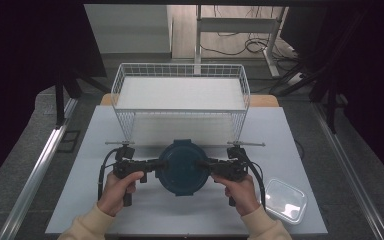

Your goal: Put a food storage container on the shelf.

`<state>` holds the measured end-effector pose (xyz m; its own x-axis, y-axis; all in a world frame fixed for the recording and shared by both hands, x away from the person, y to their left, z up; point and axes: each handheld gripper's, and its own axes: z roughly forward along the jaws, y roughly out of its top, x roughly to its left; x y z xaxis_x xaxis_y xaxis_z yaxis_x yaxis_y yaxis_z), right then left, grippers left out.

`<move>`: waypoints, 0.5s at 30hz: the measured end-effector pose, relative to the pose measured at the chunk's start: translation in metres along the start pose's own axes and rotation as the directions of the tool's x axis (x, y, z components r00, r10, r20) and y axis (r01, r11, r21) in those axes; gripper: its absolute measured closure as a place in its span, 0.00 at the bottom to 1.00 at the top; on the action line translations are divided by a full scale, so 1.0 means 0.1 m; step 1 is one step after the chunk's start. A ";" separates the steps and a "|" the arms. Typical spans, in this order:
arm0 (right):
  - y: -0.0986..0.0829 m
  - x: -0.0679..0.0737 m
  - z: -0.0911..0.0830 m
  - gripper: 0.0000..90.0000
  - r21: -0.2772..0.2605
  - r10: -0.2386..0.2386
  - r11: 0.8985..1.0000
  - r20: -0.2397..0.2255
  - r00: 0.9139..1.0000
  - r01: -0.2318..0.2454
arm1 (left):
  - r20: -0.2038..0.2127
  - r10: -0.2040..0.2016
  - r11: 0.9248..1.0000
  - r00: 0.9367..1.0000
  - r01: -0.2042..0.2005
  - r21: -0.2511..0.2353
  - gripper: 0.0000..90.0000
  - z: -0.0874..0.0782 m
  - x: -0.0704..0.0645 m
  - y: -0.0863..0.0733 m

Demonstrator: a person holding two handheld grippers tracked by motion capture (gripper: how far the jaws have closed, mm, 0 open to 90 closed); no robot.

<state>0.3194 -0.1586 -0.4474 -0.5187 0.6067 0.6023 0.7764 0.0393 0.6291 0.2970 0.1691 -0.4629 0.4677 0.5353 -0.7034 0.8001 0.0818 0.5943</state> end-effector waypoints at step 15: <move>0.41 0.26 -0.20 0.44 -0.057 -0.064 0.996 0.011 0.998 0.065 | 0.005 0.065 0.997 0.998 -0.064 -0.050 0.50 -0.15 -0.28 0.41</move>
<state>0.3305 -0.1573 -0.3960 -0.5635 0.6114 0.5556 0.7197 0.0332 0.6935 0.3114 0.1704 -0.4130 0.5204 0.5349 -0.6657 0.7485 0.0894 0.6570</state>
